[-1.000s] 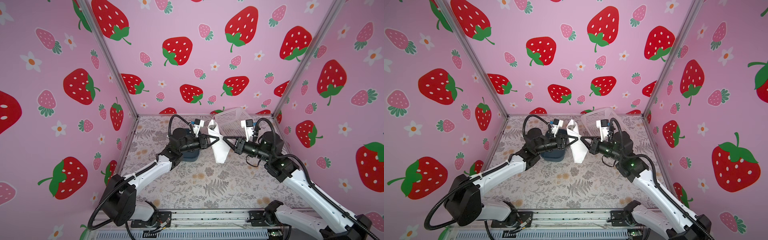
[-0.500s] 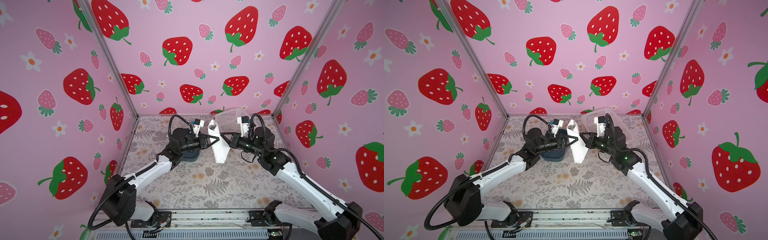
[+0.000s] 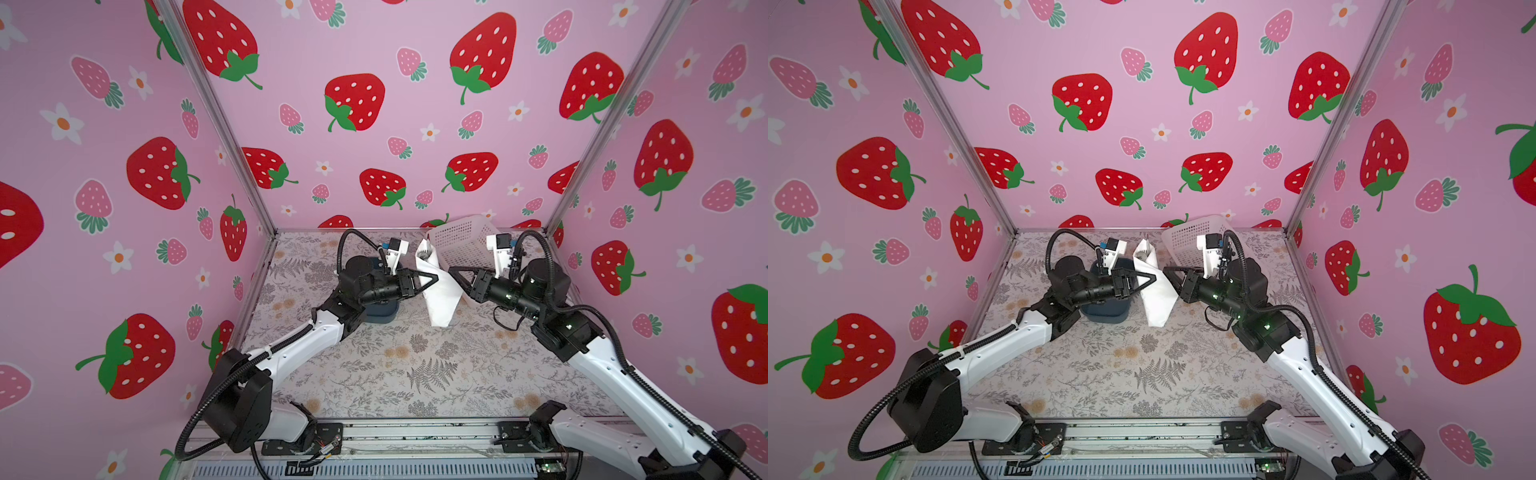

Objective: Place the utensils on the paper napkin and roll it up

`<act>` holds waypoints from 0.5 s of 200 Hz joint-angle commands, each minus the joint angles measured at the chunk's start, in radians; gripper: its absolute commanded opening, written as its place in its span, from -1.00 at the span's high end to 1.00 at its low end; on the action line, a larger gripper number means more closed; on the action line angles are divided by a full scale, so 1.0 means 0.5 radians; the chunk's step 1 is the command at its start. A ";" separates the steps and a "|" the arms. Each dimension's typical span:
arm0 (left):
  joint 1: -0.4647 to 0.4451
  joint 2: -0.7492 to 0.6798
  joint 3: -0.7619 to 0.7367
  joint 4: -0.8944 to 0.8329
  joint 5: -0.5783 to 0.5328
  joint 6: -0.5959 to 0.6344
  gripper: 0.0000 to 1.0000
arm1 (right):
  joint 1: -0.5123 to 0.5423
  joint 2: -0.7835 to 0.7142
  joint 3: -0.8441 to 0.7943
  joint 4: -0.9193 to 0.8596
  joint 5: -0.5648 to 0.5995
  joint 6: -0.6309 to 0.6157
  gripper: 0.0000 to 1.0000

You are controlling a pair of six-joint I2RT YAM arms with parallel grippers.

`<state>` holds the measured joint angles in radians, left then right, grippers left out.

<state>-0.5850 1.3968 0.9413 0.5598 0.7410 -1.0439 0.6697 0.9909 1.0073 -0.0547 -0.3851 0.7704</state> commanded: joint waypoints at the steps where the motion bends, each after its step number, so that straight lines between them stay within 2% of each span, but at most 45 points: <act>1: 0.011 -0.077 0.038 0.065 0.009 0.015 0.74 | 0.006 -0.022 -0.001 -0.142 -0.166 -0.076 0.49; 53: 0.010 -0.091 0.038 0.071 0.023 0.005 0.74 | 0.011 0.032 -0.002 -0.175 -0.099 -0.106 0.36; 100: 0.010 -0.106 0.038 0.066 0.035 -0.004 0.74 | 0.015 0.089 -0.024 -0.100 -0.150 -0.101 0.29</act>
<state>-0.5823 1.3804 0.9413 0.5568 0.7414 -1.0443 0.6704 1.0286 1.0065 -0.1307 -0.4381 0.7315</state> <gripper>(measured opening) 0.140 0.353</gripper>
